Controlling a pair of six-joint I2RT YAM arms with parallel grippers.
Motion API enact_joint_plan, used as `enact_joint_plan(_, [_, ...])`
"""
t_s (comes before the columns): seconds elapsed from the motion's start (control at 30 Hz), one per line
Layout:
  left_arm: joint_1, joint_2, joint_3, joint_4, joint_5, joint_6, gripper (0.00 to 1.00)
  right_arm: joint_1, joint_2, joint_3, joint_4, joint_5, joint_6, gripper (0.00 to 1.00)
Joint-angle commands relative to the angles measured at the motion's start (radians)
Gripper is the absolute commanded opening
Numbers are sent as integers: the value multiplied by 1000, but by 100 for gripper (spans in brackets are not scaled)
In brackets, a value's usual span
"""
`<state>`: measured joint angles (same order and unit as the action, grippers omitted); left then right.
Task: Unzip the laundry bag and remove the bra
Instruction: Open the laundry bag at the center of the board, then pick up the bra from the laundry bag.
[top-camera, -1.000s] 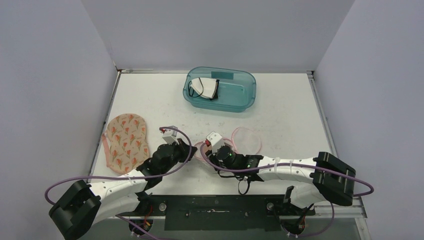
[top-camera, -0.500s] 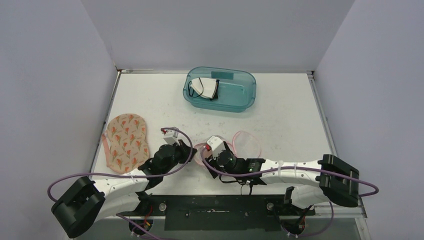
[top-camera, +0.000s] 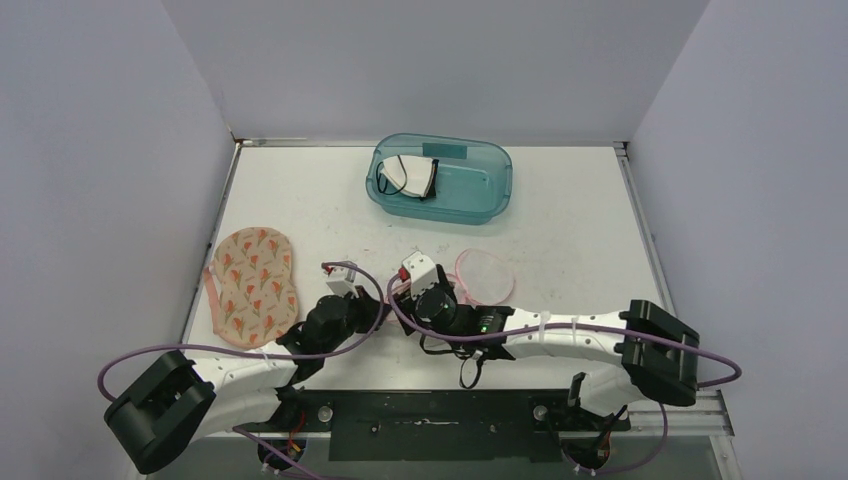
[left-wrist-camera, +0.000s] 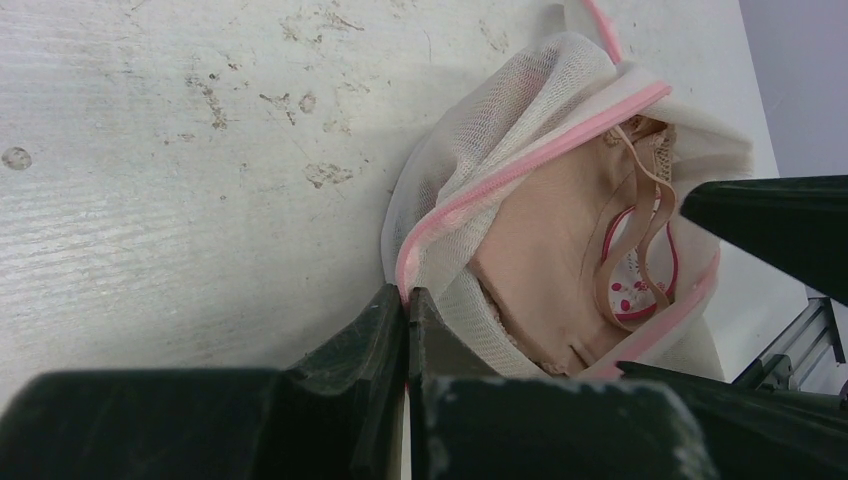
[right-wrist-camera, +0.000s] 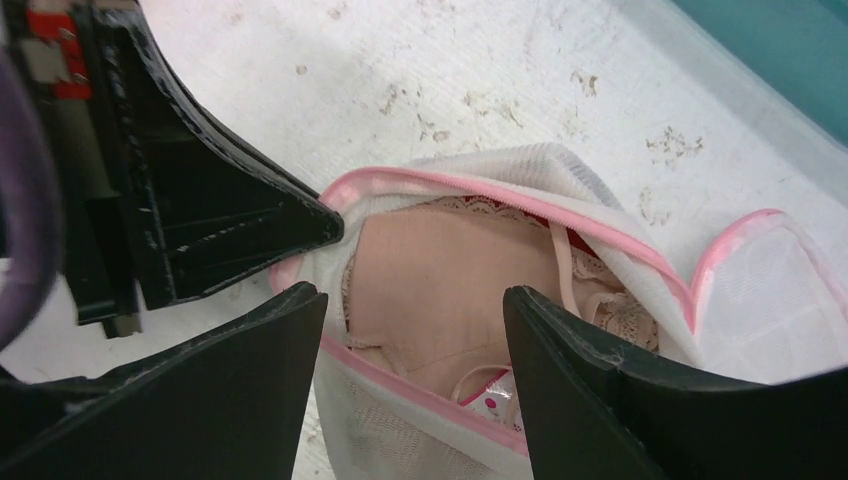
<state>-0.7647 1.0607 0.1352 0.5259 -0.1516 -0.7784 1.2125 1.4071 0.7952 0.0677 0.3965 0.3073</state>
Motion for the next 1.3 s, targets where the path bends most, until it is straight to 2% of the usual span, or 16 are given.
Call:
enact_joint_plan(0.0, [-2,4,-7,72,17,15,0,1,64,46,39,38,2,66])
enact_joint_plan(0.37, [-2,-15,-10,80,26,11,0,1,180,92,15,77,-4,63])
enact_joint_plan(0.43, [-2,-20,-10,76,27,9,0,2,189,96,1,104,0,56])
enact_joint_plan(0.57, [-2,-22,-13,71,24,8,0,2,180,84,-10,151,15,36])
enact_joint_plan(0.83, [0,-7,-8,56,21,2,0,2,127,53,-11,190,43,7])
enact_joint_plan(1.1, [-1,-3,-5,53,15,3,0,-11,18,-5,-23,185,87,5])
enact_joint_plan(1.27, [-1,1,-4,57,15,2,0,-51,-58,-60,-25,128,123,5])
